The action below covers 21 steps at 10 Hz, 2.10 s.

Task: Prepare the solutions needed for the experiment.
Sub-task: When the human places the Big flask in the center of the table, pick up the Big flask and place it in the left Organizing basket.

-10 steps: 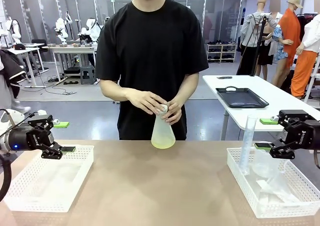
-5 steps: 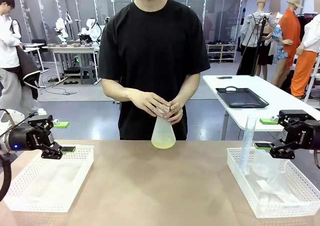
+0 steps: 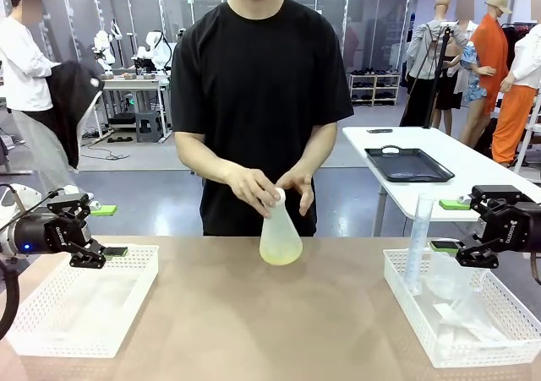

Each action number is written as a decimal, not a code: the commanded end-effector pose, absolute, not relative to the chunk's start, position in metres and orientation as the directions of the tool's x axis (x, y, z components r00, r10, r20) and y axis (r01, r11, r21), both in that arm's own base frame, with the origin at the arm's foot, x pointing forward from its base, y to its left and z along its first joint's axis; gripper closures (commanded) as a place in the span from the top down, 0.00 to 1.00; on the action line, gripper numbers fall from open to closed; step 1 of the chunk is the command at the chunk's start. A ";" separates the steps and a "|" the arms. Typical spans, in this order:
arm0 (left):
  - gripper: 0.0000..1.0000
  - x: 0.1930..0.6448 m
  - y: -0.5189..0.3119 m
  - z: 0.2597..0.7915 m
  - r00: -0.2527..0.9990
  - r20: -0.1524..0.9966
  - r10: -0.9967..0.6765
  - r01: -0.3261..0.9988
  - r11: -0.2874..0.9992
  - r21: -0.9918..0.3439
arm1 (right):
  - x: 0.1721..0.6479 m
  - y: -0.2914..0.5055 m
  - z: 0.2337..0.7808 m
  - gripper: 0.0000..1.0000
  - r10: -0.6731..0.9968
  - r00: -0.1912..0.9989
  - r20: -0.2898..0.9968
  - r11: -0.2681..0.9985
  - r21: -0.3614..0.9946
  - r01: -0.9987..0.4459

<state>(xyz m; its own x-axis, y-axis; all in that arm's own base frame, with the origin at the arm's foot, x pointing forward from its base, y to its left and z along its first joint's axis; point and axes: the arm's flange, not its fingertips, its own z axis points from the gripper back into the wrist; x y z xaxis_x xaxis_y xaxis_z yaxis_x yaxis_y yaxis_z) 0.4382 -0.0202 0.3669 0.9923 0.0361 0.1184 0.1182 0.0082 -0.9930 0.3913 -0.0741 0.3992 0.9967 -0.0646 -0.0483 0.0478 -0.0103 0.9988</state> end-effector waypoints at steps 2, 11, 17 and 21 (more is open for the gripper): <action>1.00 0.439 -0.022 0.369 0.991 0.122 0.055 0.122 0.008 -0.992 | 0.391 -0.074 0.401 0.81 -0.065 0.997 -0.043 -0.009 0.999 0.042; 1.00 0.439 -0.022 0.369 0.991 0.122 0.055 0.122 0.008 -0.992 | 0.391 -0.074 0.401 0.81 -0.065 0.997 -0.043 -0.009 0.999 0.042; 1.00 0.444 -0.028 0.372 0.990 0.142 0.016 0.142 -0.003 -0.990 | 0.391 -0.074 0.401 0.81 -0.065 0.997 -0.043 -0.009 0.999 0.042; 1.00 0.476 -0.091 0.396 0.844 0.530 -0.080 0.534 0.046 -0.844 | 0.391 -0.074 0.401 0.81 -0.065 0.997 -0.043 -0.009 0.999 0.042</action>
<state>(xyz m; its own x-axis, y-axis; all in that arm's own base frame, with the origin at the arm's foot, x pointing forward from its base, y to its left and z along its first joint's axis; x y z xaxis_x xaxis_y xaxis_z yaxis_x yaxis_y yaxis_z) 0.4612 -0.0772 0.4025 0.8855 -0.0761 0.4583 0.4623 0.0465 -0.8855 0.3912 -0.0740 0.3991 0.9967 -0.0645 -0.0485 0.0479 -0.0102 0.9988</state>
